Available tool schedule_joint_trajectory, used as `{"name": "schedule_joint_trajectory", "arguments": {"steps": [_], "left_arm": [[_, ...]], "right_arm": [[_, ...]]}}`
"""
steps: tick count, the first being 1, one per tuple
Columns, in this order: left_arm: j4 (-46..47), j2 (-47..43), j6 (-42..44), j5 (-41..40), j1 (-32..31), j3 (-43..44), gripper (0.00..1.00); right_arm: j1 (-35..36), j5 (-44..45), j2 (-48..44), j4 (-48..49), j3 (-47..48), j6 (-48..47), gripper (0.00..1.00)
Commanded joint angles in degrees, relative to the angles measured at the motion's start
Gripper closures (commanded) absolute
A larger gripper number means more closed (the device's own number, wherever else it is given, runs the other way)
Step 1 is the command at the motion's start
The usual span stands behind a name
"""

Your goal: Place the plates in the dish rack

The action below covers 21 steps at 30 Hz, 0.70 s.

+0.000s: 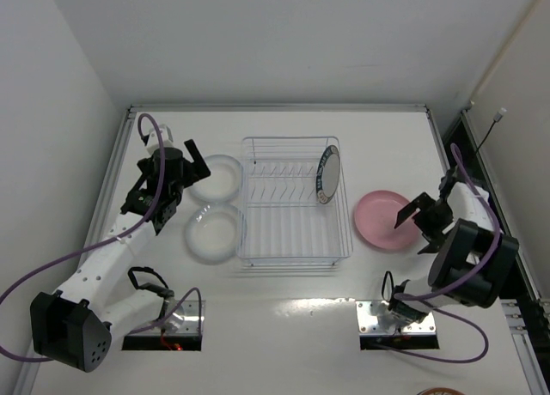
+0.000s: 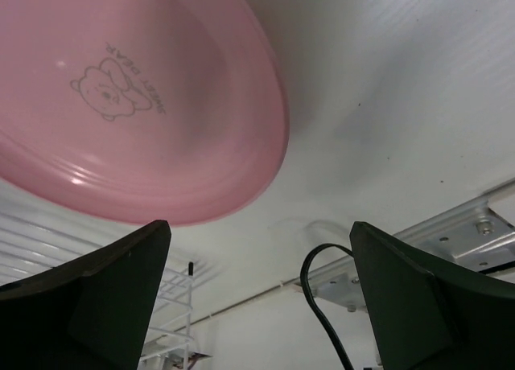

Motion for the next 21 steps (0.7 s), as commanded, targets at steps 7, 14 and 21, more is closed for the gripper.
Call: {"name": "schedule_joint_trajectory", "arguments": {"steps": [7,14,21], "left_arm": [[3.0,-1.3,1.4,0.9,-0.6,-0.1,0.00],[3.5,-0.7,2.5,1.5,-0.6,0.5,0.00],[3.5,1.0,2.5,2.0,-0.6,1.5,0.00]], "right_arm": [[-3.7,-3.1,6.8,8.3,-4.7,-0.7,0.23],[-6.6,-8.7,13.4,13.4,-4.7,-6.6,0.52],[-7.2,-9.4,15.1,12.1,-1.0,-8.1,1.00]]}}
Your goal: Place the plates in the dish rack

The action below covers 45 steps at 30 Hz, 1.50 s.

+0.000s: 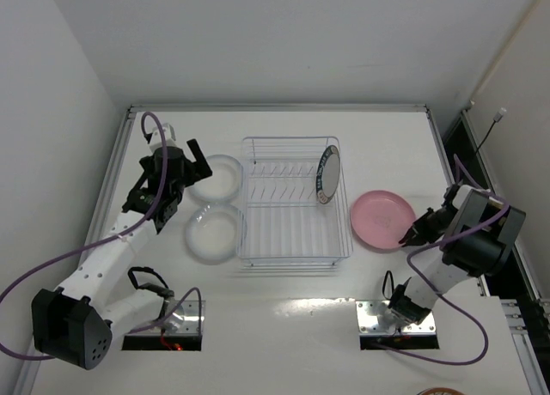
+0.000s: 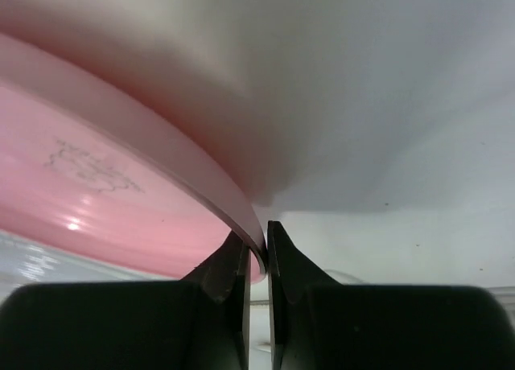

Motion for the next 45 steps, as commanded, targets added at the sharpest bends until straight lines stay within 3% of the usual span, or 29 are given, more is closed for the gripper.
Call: {"name": "schedule_joint_trajectory", "arguments": {"steps": [1,5,9,19,22,26,28,31,36,45], "left_arm": [[1.9,0.4,0.8,0.6,-0.6,1.5,0.00],[1.9,0.9,0.8,1.1,-0.6,2.0,0.00],[1.3,1.9,0.8,2.4,-0.6,3.4,0.00],[0.7,4.9,-0.8,3.4,-0.6,7.1,0.00],[0.7,4.9,-1.3,3.4,-0.6,7.1,0.00],[0.1,4.9,-1.8,2.8,-0.6,7.1,0.00],[0.1,4.9,-1.8,1.2,-0.6,6.6,0.00],[-1.7,4.4,-2.3,-1.2,-0.6,6.6,0.00],[-4.1,3.3,-3.0,-5.1,-0.6,6.1,0.00],[-5.9,0.9,-4.1,-5.1,-1.2,3.6,0.00]], "right_arm": [[-0.1,0.9,-1.6,0.4,2.3,-1.4,1.00],[0.5,6.3,-7.9,-3.2,6.4,-0.9,1.00],[3.4,12.0,-12.2,-13.1,16.6,3.1,1.00],[10.7,12.2,-17.8,-14.5,32.2,7.5,1.00],[16.4,14.9,-18.5,-14.5,37.0,8.7,1.00],[28.7,26.0,-11.6,-24.3,55.0,7.1,1.00],[39.1,32.0,-6.9,-29.5,65.1,7.1,1.00],[44.2,36.1,-0.2,-35.6,76.6,5.7,1.00],[49.2,36.1,3.2,-35.6,77.4,4.7,1.00],[53.8,37.4,4.9,-35.6,73.8,3.6,1.00]]}}
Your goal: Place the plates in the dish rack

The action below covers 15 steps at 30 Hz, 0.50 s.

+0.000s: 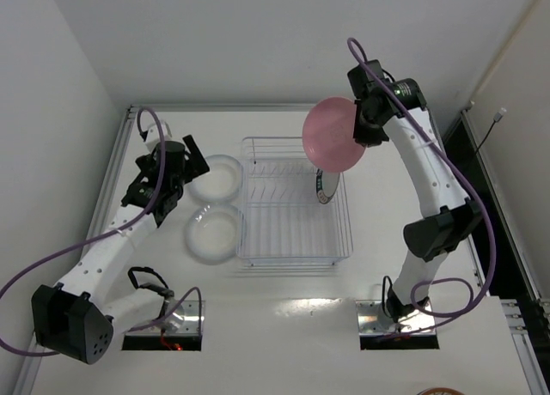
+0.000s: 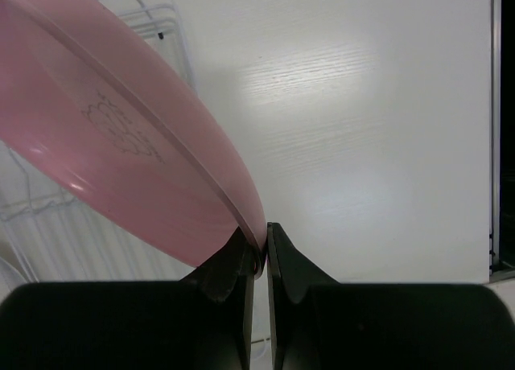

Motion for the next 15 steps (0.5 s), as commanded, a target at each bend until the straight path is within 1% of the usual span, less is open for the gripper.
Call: {"name": "schedule_joint_trajectory", "arguments": {"steps": [1,4,7,8,11,12,14,15], "left_arm": [[-0.2,-2.3,-0.8,-0.8,-1.1,-0.8,0.00],[-0.2,-2.9,-0.8,-1.4,-1.6,-1.4,0.00],[-0.2,-3.4,-0.8,-1.4,-1.6,-1.4,0.00],[-0.2,-3.4,-0.8,-1.4,-2.1,-1.4,0.00],[-0.2,-3.4,-0.8,-1.4,-2.1,-1.4,0.00],[-0.2,-3.4,-0.8,-1.4,-2.1,-1.4,0.00],[-0.2,-3.4,-0.8,-1.4,-2.7,-1.4,0.00],[-0.2,-3.4,-0.8,-1.4,-2.7,-1.4,0.00]], "right_arm": [[1.4,0.2,-0.6,-1.8,1.8,-0.8,1.00],[2.0,-1.5,-0.6,-1.1,1.8,1.1,1.00],[2.0,-1.0,-0.6,-1.1,-0.2,5.7,1.00],[2.0,-2.5,-1.1,0.2,-3.1,5.7,1.00],[2.0,-3.8,-3.5,2.9,-7.7,5.7,1.00],[2.0,-4.9,-4.3,4.7,-8.5,5.7,1.00],[2.0,-8.0,-7.1,9.0,-13.2,3.5,1.00],[2.0,-9.0,-9.9,12.3,-14.9,2.0,1.00]]}}
